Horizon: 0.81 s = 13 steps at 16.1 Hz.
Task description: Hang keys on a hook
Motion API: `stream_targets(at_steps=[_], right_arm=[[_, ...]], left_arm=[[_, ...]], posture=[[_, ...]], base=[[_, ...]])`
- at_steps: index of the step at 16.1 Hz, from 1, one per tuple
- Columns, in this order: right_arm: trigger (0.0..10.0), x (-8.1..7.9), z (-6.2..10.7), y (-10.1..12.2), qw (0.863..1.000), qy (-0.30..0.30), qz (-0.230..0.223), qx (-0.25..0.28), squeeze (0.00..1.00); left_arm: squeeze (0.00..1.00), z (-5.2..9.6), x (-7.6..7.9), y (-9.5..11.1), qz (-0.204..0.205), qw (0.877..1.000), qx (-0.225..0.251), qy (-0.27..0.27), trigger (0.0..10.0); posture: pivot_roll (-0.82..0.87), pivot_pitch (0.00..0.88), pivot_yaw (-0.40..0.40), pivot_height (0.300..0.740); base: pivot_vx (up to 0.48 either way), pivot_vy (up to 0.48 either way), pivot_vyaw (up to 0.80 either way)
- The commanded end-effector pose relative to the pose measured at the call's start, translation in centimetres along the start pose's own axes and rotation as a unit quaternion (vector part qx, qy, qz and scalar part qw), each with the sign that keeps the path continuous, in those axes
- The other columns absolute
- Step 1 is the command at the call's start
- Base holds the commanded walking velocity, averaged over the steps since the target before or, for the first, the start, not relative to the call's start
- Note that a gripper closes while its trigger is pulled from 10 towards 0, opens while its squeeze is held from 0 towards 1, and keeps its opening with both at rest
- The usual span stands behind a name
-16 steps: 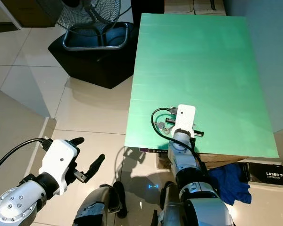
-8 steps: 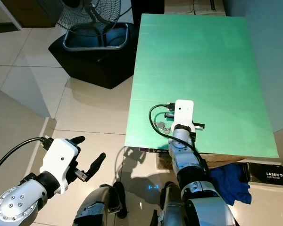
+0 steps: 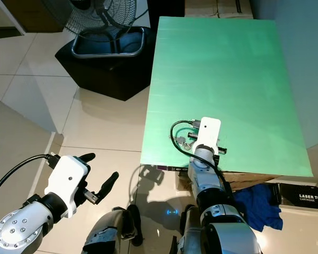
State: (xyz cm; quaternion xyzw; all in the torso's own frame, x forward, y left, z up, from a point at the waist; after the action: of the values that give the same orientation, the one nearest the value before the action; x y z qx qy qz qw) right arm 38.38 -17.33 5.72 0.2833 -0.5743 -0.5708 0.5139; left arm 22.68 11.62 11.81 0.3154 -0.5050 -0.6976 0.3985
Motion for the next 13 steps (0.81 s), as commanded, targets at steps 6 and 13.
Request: stream_targets(at_steps=[6,13], right_arm=[[10.0,-0.4,0.6,-2.0,0.999,0.004,0.006,-0.041,1.00],[10.0,-0.7,0.8,-3.1,0.998,0.013,0.009,-0.064,0.00]], left_arm=[[0.00,0.3,0.0,-0.7,0.002,1.000,-0.013,0.004,10.0],[0.00,0.4,0.0,-0.7,0.003,1.000,-0.013,0.004,10.0]], posture=[[0.05,0.319,0.115,0.713],[0.05,0.323,0.116,0.713]], base=[[0.000,0.000,0.00],[0.000,0.000,0.00]])
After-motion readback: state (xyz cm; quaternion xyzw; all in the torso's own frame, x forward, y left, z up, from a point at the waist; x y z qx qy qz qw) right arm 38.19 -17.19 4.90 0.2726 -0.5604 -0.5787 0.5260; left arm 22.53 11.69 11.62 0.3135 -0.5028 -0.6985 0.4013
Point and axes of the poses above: a point about 5 cm out from each wrist's last joint towards the gripper, its own z axis pointing back from the gripper into the wrist, its own y axis along the axis of the wrist's last joint, x = y × z, the point moved 5 cm from there along -z, pointing out of the wrist towards the gripper, and after that the axes turned 10 degrees about z, right-handed, at the moved point
